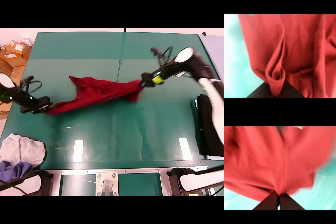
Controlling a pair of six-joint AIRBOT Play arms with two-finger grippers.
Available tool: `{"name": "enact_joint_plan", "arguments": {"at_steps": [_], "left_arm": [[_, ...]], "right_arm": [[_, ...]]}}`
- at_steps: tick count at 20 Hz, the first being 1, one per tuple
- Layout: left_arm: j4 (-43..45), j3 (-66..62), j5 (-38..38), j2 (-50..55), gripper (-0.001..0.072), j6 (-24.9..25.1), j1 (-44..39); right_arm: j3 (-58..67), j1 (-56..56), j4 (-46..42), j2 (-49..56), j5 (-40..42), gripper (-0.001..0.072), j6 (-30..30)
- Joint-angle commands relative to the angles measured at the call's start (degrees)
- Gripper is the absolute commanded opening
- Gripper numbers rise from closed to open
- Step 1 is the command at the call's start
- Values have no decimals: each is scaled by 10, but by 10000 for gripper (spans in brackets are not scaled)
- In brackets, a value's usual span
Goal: Fold the shirts.
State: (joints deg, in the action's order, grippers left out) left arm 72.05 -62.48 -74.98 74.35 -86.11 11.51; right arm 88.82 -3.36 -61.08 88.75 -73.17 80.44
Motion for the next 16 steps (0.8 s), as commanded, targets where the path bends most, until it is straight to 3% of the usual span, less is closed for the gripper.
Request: {"name": "enact_joint_plan", "arguments": {"at_steps": [1,9,12,16], "left_arm": [[-160,-104,-75,-30,26,56,6],[-198,-476,-79,-180,27,46,6],[-198,-509,-85,-185,28,46,6],[-200,-460,-99,-163,27,36,6]], "right_arm": [[37,14,25,-144,2,18,1],[126,73,-2,-458,49,20,21],[126,78,-31,-499,70,20,21],[108,78,-50,-464,97,20,21]]}}
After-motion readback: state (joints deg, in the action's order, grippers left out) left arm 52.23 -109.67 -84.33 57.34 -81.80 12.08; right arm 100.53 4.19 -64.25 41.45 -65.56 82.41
